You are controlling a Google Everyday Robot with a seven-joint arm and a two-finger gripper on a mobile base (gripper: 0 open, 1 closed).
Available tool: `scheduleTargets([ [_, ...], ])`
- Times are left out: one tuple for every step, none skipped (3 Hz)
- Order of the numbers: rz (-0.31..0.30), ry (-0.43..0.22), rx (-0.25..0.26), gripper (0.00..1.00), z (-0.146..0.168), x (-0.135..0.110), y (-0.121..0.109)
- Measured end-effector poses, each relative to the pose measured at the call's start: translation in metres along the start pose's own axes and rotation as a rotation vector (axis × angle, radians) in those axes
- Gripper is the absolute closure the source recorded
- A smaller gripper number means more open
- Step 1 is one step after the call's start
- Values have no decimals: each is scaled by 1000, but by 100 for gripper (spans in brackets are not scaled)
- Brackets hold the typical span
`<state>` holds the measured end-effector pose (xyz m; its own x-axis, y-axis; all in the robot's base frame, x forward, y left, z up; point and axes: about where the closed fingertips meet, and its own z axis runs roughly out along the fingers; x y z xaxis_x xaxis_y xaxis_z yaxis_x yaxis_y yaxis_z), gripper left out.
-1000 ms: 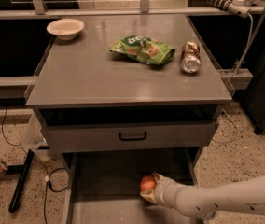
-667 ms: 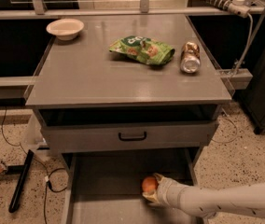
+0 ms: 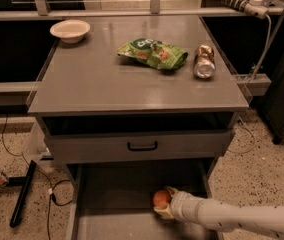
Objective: Place orange into middle drawer
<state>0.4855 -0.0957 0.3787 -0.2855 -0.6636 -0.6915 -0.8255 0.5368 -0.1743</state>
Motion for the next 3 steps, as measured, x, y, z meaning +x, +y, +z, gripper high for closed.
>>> scheduleTargets([
  [0,0,0,36,0,0,0],
  [0,0,0,13,0,0,0],
  [0,0,0,0,0,0,0],
])
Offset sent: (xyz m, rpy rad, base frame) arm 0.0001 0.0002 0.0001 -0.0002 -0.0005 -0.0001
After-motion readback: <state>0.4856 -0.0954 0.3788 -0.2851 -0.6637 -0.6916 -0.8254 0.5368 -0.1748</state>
